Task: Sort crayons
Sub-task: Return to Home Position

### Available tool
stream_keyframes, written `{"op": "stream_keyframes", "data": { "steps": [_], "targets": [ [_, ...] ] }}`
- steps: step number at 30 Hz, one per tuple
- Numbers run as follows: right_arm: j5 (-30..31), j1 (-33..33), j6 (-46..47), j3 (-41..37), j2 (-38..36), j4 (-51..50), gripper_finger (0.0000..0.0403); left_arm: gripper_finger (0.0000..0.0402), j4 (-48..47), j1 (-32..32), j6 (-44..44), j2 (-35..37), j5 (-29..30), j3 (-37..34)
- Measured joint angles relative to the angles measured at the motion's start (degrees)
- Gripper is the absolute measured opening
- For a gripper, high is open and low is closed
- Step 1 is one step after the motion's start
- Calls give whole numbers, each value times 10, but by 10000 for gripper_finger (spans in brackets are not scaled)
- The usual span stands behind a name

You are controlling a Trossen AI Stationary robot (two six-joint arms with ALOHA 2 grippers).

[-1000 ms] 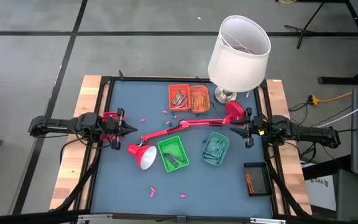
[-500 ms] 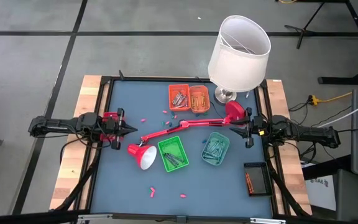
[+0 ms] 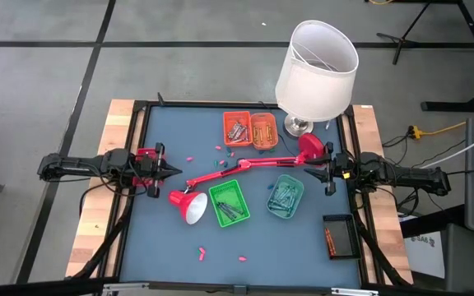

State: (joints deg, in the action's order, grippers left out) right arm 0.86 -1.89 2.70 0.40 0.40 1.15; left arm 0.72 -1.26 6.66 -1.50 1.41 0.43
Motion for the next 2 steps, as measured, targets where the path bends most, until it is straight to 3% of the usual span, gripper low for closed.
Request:
{"op": "stream_keyframes", "data": {
  "steps": [2],
  "targets": [
    [0, 0, 0, 0, 0, 0, 129, 2, 0, 0, 0, 0, 0, 0]
  ]
}}
